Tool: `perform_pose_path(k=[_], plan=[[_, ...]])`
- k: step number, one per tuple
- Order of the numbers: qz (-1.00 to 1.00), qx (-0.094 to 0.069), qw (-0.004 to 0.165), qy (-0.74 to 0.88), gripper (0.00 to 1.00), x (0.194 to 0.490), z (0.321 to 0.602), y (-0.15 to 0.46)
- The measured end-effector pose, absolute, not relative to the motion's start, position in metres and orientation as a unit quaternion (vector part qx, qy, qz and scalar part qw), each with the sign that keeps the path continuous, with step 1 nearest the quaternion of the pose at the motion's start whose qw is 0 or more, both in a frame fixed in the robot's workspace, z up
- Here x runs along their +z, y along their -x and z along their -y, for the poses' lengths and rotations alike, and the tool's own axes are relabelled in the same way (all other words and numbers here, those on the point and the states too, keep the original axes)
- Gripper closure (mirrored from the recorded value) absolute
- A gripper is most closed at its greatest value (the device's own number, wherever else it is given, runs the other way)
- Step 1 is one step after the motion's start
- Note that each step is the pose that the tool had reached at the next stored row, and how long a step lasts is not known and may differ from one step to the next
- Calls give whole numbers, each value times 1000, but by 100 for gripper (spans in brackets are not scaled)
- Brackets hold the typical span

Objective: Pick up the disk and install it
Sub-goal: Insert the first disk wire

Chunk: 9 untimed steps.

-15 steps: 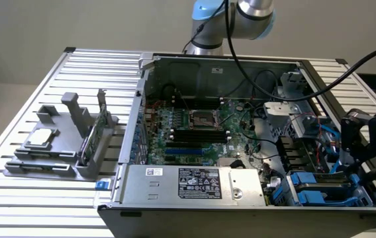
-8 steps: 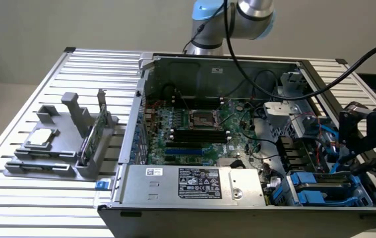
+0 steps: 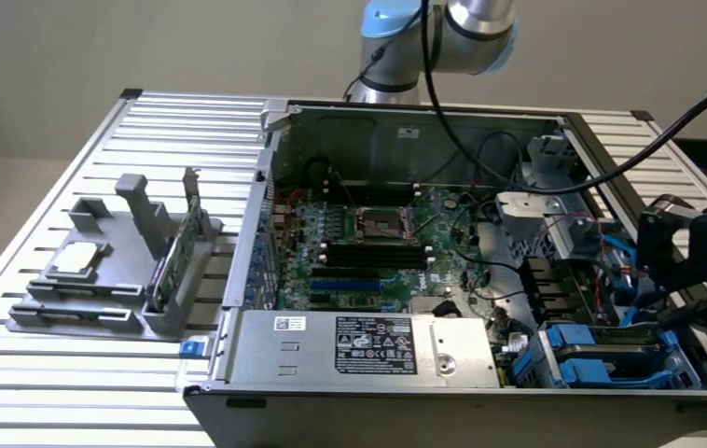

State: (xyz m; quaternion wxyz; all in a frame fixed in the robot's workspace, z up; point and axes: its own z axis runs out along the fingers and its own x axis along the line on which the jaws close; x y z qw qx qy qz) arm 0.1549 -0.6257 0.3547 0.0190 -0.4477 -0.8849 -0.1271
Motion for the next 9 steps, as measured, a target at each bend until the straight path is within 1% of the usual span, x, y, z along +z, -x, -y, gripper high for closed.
perform_pose_path(k=[9], plan=[[881,-140,26,451,70,345,631,-160]])
